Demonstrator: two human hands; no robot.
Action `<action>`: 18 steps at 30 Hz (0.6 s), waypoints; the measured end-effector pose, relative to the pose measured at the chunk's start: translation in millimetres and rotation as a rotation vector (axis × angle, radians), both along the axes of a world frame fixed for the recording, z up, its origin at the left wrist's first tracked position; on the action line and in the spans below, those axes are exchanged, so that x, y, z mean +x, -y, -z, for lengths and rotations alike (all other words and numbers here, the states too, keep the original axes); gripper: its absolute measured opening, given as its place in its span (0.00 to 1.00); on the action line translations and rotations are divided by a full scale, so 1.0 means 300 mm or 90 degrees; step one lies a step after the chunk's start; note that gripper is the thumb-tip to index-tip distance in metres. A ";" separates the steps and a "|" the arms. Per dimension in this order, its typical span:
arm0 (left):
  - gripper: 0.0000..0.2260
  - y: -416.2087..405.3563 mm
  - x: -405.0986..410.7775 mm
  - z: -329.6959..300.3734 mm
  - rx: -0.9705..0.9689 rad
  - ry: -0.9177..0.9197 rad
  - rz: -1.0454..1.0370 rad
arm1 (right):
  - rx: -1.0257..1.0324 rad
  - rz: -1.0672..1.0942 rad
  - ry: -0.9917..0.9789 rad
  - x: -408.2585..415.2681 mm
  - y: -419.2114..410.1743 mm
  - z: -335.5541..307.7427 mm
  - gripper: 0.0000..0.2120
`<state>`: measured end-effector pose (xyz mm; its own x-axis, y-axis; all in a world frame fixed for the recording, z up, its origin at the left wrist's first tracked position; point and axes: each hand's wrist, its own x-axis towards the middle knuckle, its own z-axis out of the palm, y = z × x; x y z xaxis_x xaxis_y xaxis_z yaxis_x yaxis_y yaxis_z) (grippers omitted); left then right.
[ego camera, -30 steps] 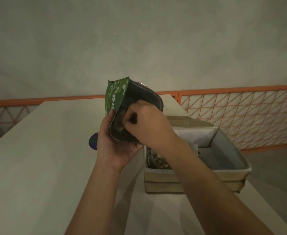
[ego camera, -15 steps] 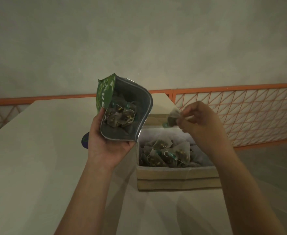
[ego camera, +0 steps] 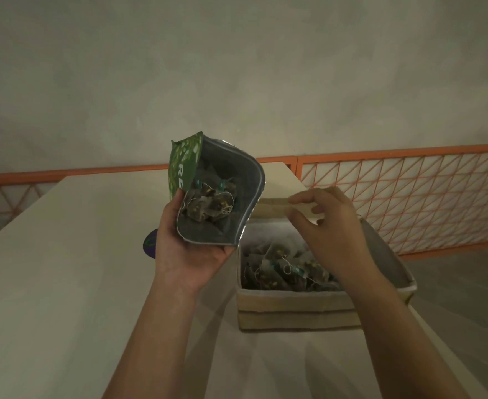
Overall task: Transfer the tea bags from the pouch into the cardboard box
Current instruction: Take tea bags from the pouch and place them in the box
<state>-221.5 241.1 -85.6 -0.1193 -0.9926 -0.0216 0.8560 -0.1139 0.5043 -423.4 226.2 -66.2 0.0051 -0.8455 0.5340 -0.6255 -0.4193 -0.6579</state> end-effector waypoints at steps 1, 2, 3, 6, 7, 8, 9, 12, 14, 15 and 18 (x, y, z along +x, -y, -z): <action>0.26 -0.001 0.001 0.000 -0.002 -0.001 0.004 | -0.028 -0.012 0.013 0.019 -0.008 -0.013 0.06; 0.26 -0.001 0.000 -0.002 -0.005 0.002 0.008 | -0.054 -0.023 0.021 0.039 -0.016 -0.026 0.05; 0.26 -0.001 0.001 -0.002 -0.009 0.009 0.011 | -0.079 -0.033 0.025 0.059 -0.022 -0.039 0.05; 0.27 0.002 0.002 -0.002 -0.013 0.029 0.009 | -0.142 -0.077 0.006 0.130 -0.034 -0.074 0.05; 0.27 0.003 0.003 -0.002 -0.013 0.029 0.005 | -0.155 -0.096 -0.016 0.155 -0.036 -0.082 0.06; 0.27 0.001 0.002 -0.004 -0.011 0.027 0.001 | -0.159 -0.116 -0.040 0.182 -0.037 -0.093 0.06; 0.26 0.001 0.001 -0.006 -0.008 0.024 -0.006 | -0.157 -0.133 -0.063 0.209 -0.036 -0.106 0.06; 0.24 -0.002 0.000 -0.009 0.005 0.014 -0.023 | -0.091 -0.152 -0.143 0.286 0.003 -0.137 0.09; 0.23 -0.002 -0.001 -0.009 0.009 0.011 -0.026 | -0.030 -0.138 -0.222 0.329 0.046 -0.151 0.11; 0.23 -0.002 -0.001 -0.008 0.010 0.011 -0.026 | -0.008 -0.128 -0.254 0.347 0.066 -0.157 0.11; 0.22 -0.002 -0.006 -0.008 0.018 0.010 -0.027 | 0.038 -0.085 -0.315 0.377 0.111 -0.179 0.09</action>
